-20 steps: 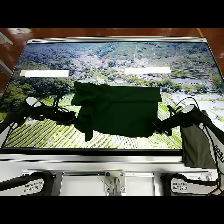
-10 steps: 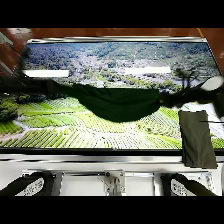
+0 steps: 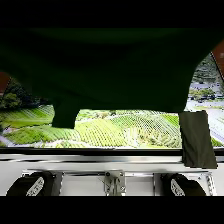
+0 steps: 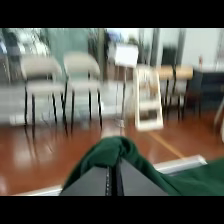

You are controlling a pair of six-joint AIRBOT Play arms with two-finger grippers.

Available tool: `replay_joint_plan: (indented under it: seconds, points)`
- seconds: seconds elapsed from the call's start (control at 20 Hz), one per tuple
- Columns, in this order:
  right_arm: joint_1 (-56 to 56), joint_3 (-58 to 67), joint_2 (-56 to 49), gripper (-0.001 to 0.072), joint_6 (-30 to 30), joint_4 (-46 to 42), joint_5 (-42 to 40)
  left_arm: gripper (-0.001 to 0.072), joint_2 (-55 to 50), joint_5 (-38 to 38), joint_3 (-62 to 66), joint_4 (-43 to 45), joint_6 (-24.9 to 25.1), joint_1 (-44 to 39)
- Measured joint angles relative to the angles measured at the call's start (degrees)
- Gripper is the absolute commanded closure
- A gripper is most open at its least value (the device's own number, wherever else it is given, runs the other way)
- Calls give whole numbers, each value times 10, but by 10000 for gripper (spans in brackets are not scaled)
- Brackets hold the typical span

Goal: Fold the shirts.

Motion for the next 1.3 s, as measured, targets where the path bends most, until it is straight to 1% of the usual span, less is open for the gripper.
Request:
replay_joint_plan:
  seconds: [0.15, 0.35, 0.55, 0.6, 0.7, 0.85, 0.95, 1.05, 1.2, 1.3]
  points:
    - [0, 22, 14, 648, 37, -14, 51, 676, 31, -31, 18, 65, -30, 1]
    - [0, 32, -3, 648, 71, -37, 156, 677, 44, -117, 5, 105, -55, 1]
    - [0, 30, -70, 648, 81, -78, 274, 676, 47, -177, -79, 133, -68, 1]
    - [0, 24, -92, 648, 79, -86, 293, 676, 46, -182, -109, 141, -69, 1]
    - [3, 1, -138, 648, 72, -97, 304, 676, 47, -183, -184, 156, -71, 1]
    - [20, -58, -218, 648, 63, -118, 260, 675, 42, -128, -318, 165, -73, 1]
    - [40, -96, -286, 647, 61, -136, 202, 675, 24, -58, -402, 169, -74, 1]
    - [53, -115, -352, 647, 59, -145, 132, 675, -11, 31, -464, 169, -84, 0]
    - [62, -128, -431, 647, 59, -144, 18, 675, -90, 156, -512, 143, -93, 0]
    - [64, -132, -467, 647, 62, -142, -37, 674, -150, 214, -527, 115, -95, -3]
